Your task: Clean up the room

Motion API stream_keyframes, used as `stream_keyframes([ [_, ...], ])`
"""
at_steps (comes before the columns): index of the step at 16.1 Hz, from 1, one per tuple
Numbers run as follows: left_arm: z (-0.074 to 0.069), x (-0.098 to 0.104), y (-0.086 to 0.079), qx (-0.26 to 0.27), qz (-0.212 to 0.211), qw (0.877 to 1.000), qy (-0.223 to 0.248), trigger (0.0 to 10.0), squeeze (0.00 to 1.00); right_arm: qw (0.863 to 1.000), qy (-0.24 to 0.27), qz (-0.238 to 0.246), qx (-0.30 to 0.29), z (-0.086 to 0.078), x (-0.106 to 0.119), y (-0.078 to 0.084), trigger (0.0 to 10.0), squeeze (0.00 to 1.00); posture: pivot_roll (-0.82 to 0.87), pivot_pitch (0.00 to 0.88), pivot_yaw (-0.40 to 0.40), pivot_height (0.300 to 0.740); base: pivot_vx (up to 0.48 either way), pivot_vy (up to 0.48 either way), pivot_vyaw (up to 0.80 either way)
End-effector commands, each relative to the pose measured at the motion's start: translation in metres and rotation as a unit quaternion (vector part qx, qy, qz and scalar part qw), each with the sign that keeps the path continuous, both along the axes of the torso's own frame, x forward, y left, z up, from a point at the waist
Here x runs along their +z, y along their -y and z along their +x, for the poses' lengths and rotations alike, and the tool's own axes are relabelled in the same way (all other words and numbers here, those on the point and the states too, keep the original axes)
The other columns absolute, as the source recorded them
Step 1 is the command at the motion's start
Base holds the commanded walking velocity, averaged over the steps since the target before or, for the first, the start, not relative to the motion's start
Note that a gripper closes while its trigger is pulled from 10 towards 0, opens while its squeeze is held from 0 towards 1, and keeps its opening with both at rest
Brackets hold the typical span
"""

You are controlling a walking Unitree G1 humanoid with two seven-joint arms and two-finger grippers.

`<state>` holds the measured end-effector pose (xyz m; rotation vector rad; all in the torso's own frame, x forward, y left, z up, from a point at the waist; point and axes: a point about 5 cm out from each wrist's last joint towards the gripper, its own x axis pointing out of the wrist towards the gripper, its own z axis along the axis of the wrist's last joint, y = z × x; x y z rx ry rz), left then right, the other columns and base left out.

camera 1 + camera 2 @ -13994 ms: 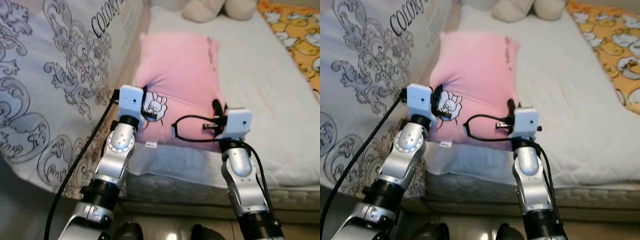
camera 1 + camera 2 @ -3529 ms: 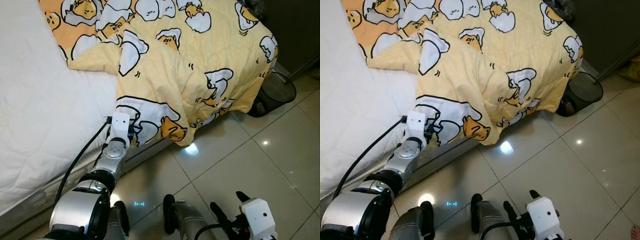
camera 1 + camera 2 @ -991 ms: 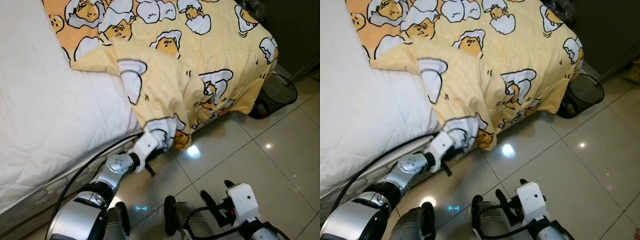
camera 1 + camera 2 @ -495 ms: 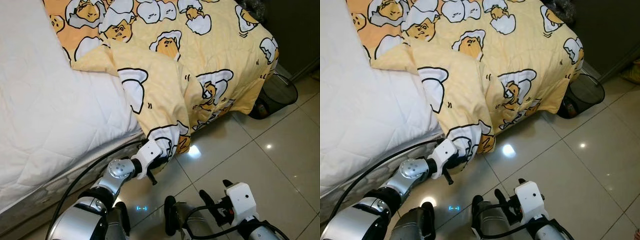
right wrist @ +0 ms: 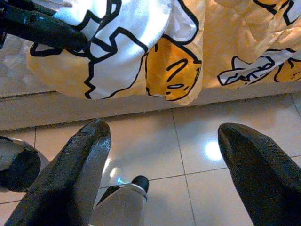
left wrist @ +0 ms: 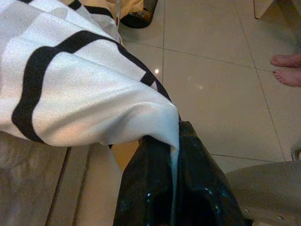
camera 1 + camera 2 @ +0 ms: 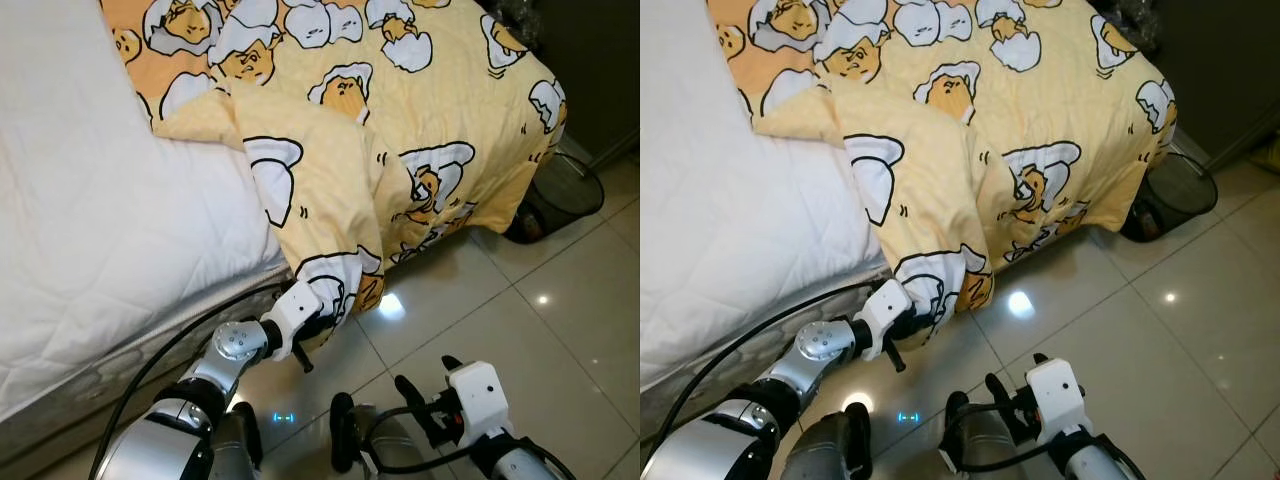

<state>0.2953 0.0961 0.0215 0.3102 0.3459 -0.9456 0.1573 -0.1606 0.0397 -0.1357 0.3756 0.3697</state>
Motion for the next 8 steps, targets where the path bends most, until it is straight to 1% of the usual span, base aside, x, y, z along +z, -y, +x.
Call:
stream_keyframes([
  [1, -0.0108, -0.0092, 0.0057, -0.022, 0.003, 1.0, -0.016, 10.0, 0.0, 1.0, -0.012, 0.004, -0.007, -0.0043, -0.003, 0.0002, 10.0, 0.0, -0.18, 0.26, -0.067, 0.74, 0.0, 0.0, 0.0],
  [4, -0.0129, -0.0111, 0.0098, -0.024, 0.005, 1.0, -0.018, 10.0, 0.0, 1.0, -0.012, 0.002, -0.008, -0.0049, -0.0038, 0.0012, 10.0, 0.0, -0.19, 0.258, -0.063, 0.74, 0.0, 0.0, 0.0],
  [6, -0.014, -0.0116, 0.0107, -0.025, -0.001, 0.999, -0.023, 10.0, 0.0, 1.0, -0.01, 0.001, -0.011, -0.0047, -0.0033, 0.0035, 10.0, 0.0, -0.19, 0.26, -0.062, 0.74, -0.399, 0.0, 0.0],
  [8, -0.0135, -0.0113, 0.0107, -0.026, 0.004, 0.999, -0.018, 10.0, 0.0, 1.0, -0.008, 0.001, -0.011, -0.0031, -0.0023, 0.0028, 10.0, 0.0, -0.19, 0.259, -0.064, 0.74, 0.0, 0.0, 0.0],
])
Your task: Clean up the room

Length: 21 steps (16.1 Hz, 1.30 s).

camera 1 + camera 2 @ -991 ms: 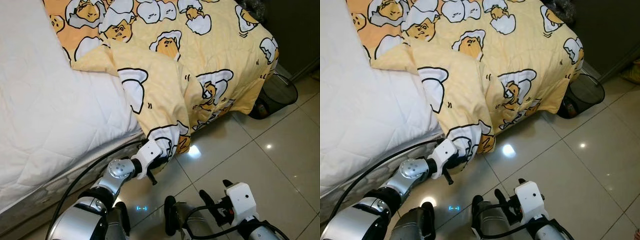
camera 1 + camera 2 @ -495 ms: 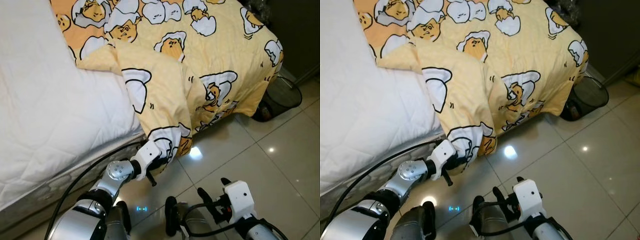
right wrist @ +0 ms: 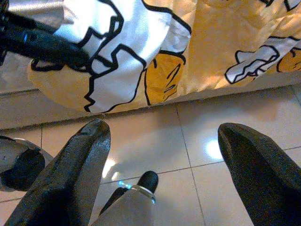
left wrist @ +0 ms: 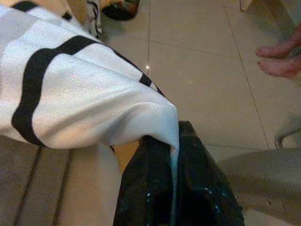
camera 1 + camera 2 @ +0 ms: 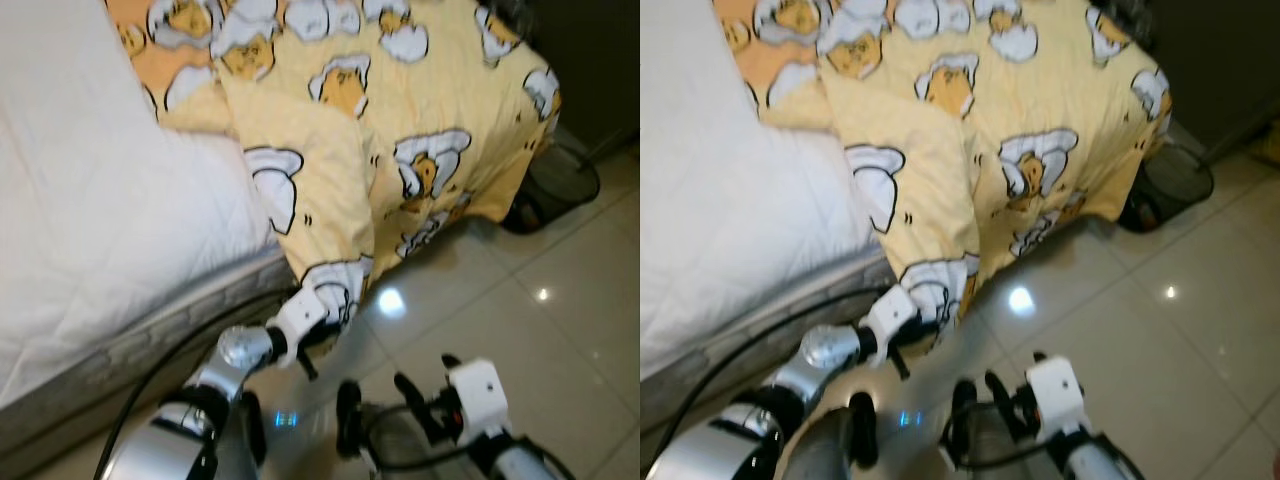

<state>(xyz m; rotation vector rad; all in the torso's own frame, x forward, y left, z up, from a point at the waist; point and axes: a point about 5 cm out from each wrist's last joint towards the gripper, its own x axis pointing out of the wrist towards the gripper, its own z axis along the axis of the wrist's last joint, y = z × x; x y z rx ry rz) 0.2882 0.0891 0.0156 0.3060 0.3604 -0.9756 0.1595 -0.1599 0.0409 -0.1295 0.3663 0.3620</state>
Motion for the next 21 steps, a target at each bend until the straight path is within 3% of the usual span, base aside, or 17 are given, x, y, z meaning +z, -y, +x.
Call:
stream_keyframes([
  [1, -0.008, -0.006, 0.007, -0.023, 0.007, 1.0, -0.008, 10.0, 0.0, 1.0, -0.013, -0.002, -0.007, -0.005, -0.004, 0.003, 10.0, 0.0, -0.19, 0.26, -0.063, 0.74, 0.0, 0.0, 0.0],
  [8, -0.031, -0.022, 0.024, -0.066, 0.013, 0.997, -0.038, 10.0, 0.0, 1.0, -0.015, -0.003, -0.005, -0.006, -0.005, 0.004, 10.0, 0.0, -0.2, 0.261, -0.063, 0.74, 0.0, 0.0, 0.0],
  [12, -0.03, -0.021, 0.027, -0.05, -0.009, 0.998, -0.038, 10.0, 0.0, 1.0, -0.015, -0.004, -0.002, -0.004, -0.005, 0.004, 10.0, 0.0, -0.19, 0.261, -0.067, 0.74, 0.0, 0.0, 0.0],
  [21, -0.03, -0.02, 0.031, -0.045, -0.013, 0.998, -0.037, 10.0, 0.0, 1.0, -0.017, -0.007, -0.002, -0.005, -0.006, 0.005, 10.0, 0.0, -0.2, 0.259, -0.064, 0.74, 0.0, 0.0, 0.0],
])
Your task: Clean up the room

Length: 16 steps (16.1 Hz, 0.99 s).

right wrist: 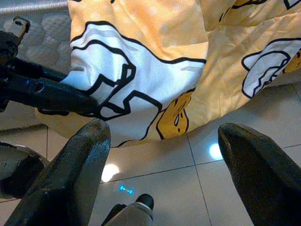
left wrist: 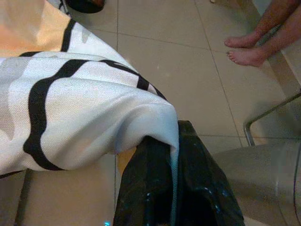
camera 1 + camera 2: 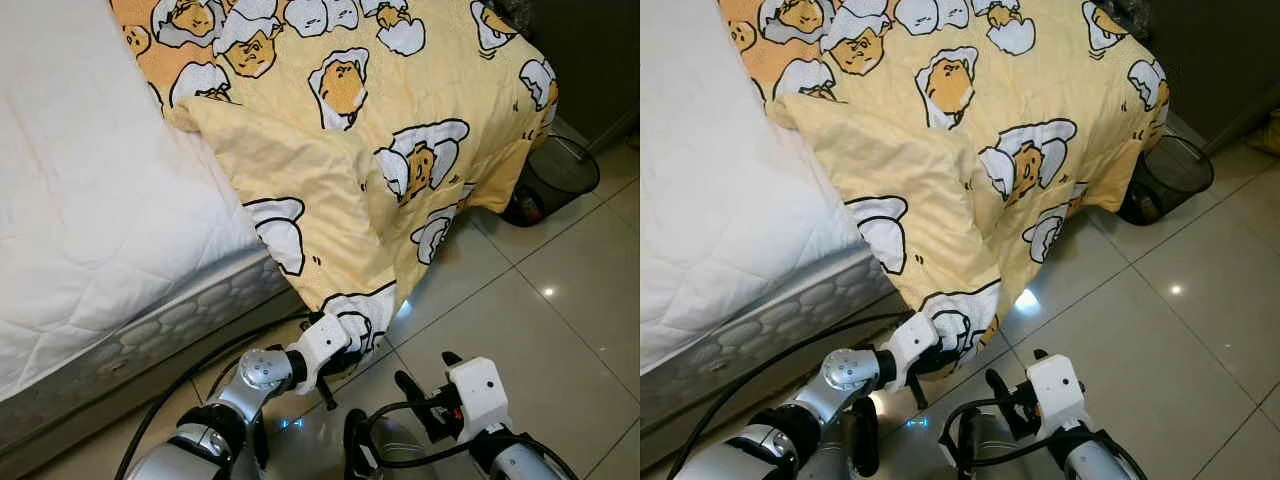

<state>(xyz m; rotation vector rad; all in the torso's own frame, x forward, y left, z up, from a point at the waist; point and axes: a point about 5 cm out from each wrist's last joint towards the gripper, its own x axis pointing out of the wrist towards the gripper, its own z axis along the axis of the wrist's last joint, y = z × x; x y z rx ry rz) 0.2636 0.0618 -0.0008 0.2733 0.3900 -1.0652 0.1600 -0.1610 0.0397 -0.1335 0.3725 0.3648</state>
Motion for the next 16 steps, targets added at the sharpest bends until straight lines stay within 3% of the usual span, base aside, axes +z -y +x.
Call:
stream_keyframes([
  [1, -0.005, -0.003, 0.004, -0.003, 0.001, 1.0, -0.007, 10.0, 0.0, 1.0, -0.015, -0.005, -0.004, -0.005, -0.006, 0.004, 10.0, 0.0, -0.2, 0.255, -0.064, 0.74, -0.412, -0.247, 0.0],
  [3, -0.004, -0.003, 0.004, 0.0, 0.0, 1.0, -0.006, 10.0, 0.0, 1.0, -0.015, -0.005, -0.004, -0.005, -0.006, 0.004, 10.0, 0.0, -0.2, 0.252, -0.063, 0.74, -0.414, -0.244, 0.0],
  [10, -0.006, -0.004, 0.008, -0.012, 0.005, 1.0, -0.005, 10.0, 0.0, 1.0, -0.016, -0.003, 0.001, -0.004, -0.006, 0.003, 10.0, 0.0, -0.2, 0.238, -0.064, 0.74, 0.0, 0.0, 0.0],
  [12, -0.013, -0.009, 0.009, -0.029, 0.02, 0.999, -0.009, 10.0, 0.0, 1.0, -0.027, -0.002, 0.011, -0.007, -0.008, 0.003, 10.0, 0.0, -0.2, 0.24, -0.064, 0.74, 0.0, 0.0, 0.0],
  [14, -0.037, -0.03, 0.012, -0.089, 0.096, 0.991, -0.03, 10.0, 0.0, 0.999, -0.039, -0.007, 0.02, -0.011, -0.011, 0.003, 10.0, 0.0, -0.2, 0.24, -0.068, 0.74, 0.0, 0.0, 0.0],
  [15, -0.045, -0.038, 0.014, -0.083, 0.101, 0.99, -0.06, 10.0, 0.0, 0.999, -0.039, -0.007, 0.021, -0.01, -0.011, 0.003, 10.0, 0.0, -0.21, 0.241, -0.07, 0.74, 0.0, 0.0, 0.0],
  [16, -0.046, -0.04, 0.013, -0.069, 0.101, 0.99, -0.067, 10.0, 0.24, 0.999, -0.038, -0.007, 0.023, -0.009, -0.011, 0.003, 10.0, 0.0, -0.21, 0.241, -0.071, 0.74, 0.0, 0.0, 0.0],
])
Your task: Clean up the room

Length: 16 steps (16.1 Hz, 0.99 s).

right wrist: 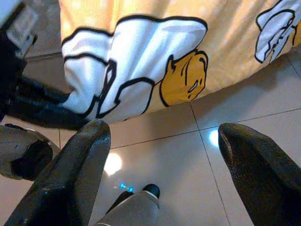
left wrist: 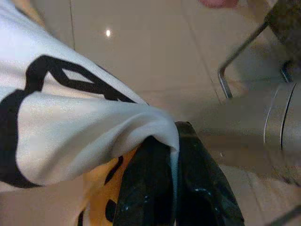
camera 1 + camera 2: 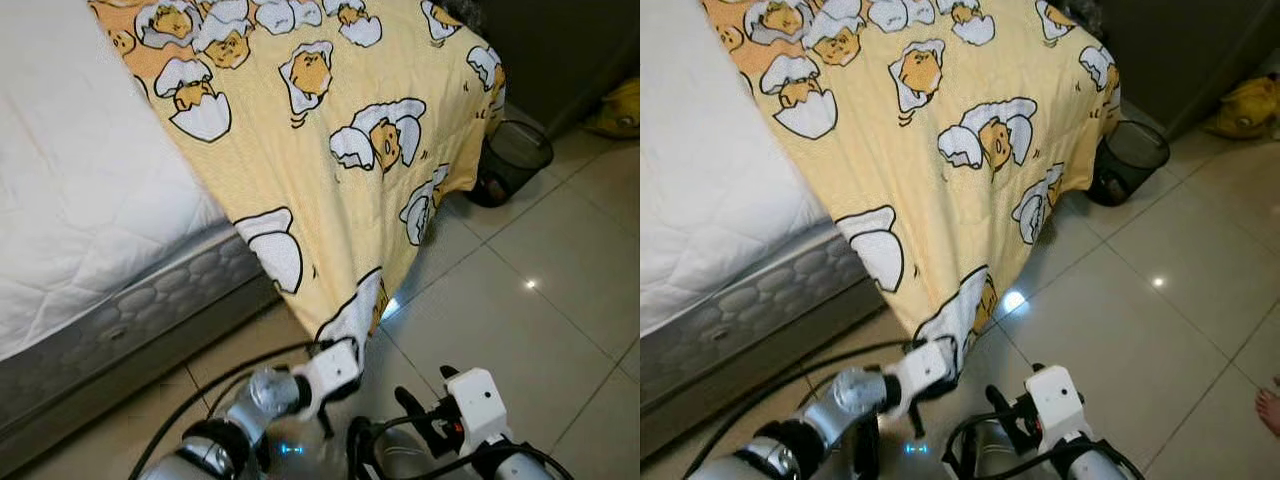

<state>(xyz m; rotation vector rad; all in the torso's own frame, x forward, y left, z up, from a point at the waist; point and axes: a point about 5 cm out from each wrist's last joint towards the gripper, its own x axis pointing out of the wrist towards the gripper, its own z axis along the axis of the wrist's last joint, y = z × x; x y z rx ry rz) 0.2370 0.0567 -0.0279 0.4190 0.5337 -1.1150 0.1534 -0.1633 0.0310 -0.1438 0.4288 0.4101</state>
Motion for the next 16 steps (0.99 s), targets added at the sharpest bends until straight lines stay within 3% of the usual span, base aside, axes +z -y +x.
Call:
stream_keyframes([
  [1, -0.019, -0.013, 0.008, -0.022, 0.012, 0.999, -0.037, 10.0, 0.24, 1.0, -0.009, -0.001, 0.001, -0.002, -0.002, 0.001, 10.0, 0.0, -0.21, 0.241, -0.071, 0.74, 0.0, 0.0, 0.0],
  [2, -0.012, -0.01, 0.001, 0.01, 0.008, 1.0, -0.018, 10.0, 1.0, 1.0, -0.008, -0.002, 0.002, 0.0, -0.002, 0.001, 10.0, 0.0, -0.2, 0.233, -0.066, 0.74, 0.0, 0.0, 0.0],
  [4, -0.004, -0.006, -0.005, 0.04, 0.0, 0.999, -0.001, 10.0, 1.0, 1.0, -0.007, -0.002, 0.002, 0.001, -0.002, 0.002, 10.0, 0.0, -0.19, 0.228, -0.064, 0.74, 0.0, 0.0, 0.0],
  [6, 0.015, 0.007, -0.024, 0.102, -0.029, 0.994, 0.04, 10.0, 1.0, 1.0, 0.0, -0.002, -0.004, 0.007, -0.001, 0.004, 10.0, 0.0, -0.18, 0.211, -0.059, 0.74, 0.0, 0.0, 0.0],
  [8, 0.036, 0.033, -0.049, 0.17, -0.077, 0.975, 0.12, 10.0, 1.0, 1.0, 0.025, 0.008, -0.017, 0.026, 0.003, 0.004, 10.0, 0.0, -0.14, 0.152, -0.048, 0.74, 0.0, 0.0, 0.0],
  [9, 0.046, 0.048, -0.056, 0.201, -0.1, 0.961, 0.162, 10.0, 1.0, 0.998, 0.05, 0.012, -0.027, 0.04, 0.011, 0.003, 10.0, 0.0, -0.12, 0.13, -0.046, 0.74, 0.0, 0.0, 0.0],
  [10, 0.062, 0.07, -0.066, 0.269, -0.128, 0.93, 0.215, 10.0, 1.0, 0.994, 0.087, 0.027, -0.056, 0.061, 0.025, 0.005, 10.0, 0.0, -0.1, 0.079, -0.037, 0.74, 0.0, 0.0, 0.0],
  [11, 0.068, 0.079, -0.071, 0.302, -0.143, 0.914, 0.231, 10.0, 1.0, 0.992, 0.103, 0.033, -0.068, 0.071, 0.031, 0.005, 10.0, 0.0, -0.09, 0.069, -0.037, 0.74, 0.0, 0.0, 0.0],
  [12, 0.083, 0.103, -0.085, 0.384, -0.183, 0.866, 0.264, 10.0, 1.0, 0.982, 0.146, 0.046, -0.108, 0.097, 0.049, 0.008, 10.0, 0.0, -0.08, 0.014, -0.027, 0.74, 0.0, 0.0, 0.0],
  [14, 0.094, 0.121, -0.091, 0.425, -0.195, 0.834, 0.293, 10.0, 1.0, 0.975, 0.171, 0.06, -0.129, 0.119, 0.06, 0.008, 10.0, 0.0, -0.06, 0.0, -0.011, 0.74, 0.0, 0.0, 0.0],
  [15, 0.095, 0.126, -0.093, 0.434, -0.194, 0.826, 0.304, 10.0, 1.0, 0.973, 0.177, 0.066, -0.133, 0.123, 0.062, 0.008, 10.0, 0.59, -0.05, 0.0, -0.009, 0.74, 0.0, 0.0, 0.0],
  [16, 0.097, 0.135, -0.1, 0.468, -0.205, 0.8, 0.314, 10.0, 1.0, 0.971, 0.188, 0.065, -0.132, 0.132, 0.064, 0.005, 10.0, 1.0, -0.05, 0.0, 0.005, 0.74, 0.0, 0.0, 0.0],
])
